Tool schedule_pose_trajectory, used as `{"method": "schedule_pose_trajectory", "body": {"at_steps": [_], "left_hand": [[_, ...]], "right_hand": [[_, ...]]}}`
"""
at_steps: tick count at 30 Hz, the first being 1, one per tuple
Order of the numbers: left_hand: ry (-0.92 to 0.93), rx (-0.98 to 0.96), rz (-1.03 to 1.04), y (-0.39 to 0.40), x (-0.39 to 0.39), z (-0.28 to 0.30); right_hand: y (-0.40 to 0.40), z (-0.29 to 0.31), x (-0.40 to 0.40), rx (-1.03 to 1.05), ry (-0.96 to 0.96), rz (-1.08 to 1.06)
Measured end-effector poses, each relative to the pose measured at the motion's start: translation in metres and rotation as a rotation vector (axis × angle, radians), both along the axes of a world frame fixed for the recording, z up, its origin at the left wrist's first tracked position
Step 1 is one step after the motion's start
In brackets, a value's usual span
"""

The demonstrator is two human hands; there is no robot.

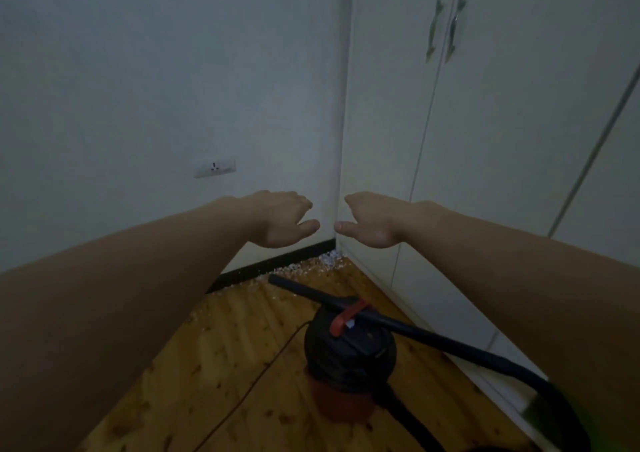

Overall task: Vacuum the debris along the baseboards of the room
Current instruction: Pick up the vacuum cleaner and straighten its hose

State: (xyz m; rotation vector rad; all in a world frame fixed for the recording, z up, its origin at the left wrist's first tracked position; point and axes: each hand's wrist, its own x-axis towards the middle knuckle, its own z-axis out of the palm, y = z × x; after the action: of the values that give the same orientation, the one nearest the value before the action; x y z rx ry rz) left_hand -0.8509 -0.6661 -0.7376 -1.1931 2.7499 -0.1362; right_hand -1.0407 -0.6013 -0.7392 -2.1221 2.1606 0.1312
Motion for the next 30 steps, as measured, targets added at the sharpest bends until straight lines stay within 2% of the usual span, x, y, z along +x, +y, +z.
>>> {"method": "schedule_pose_trajectory", "body": {"at_steps": [9, 16, 21, 30], "left_hand": [[0.061, 0.034, 0.079, 0.043, 0.045, 0.017], [0.13, 0.087, 0.08, 0.083, 0.055, -0.017], [0.19, 0.161, 0.124, 0.058, 0.018, -0.069], [0.11, 0.383, -0.114, -0.003, -0.124, -0.239]], "right_hand": [[0.018, 0.02, 0.058, -0.013, -0.003, 0.117], [0.039, -0.01, 0.081, 0.001, 0.032, 0.187], [0.03, -0.072, 0.052, 0.044, -0.138, 0.212], [-0.007, -0.24, -0.07, 0.284, -0.168, 0.067]]}}
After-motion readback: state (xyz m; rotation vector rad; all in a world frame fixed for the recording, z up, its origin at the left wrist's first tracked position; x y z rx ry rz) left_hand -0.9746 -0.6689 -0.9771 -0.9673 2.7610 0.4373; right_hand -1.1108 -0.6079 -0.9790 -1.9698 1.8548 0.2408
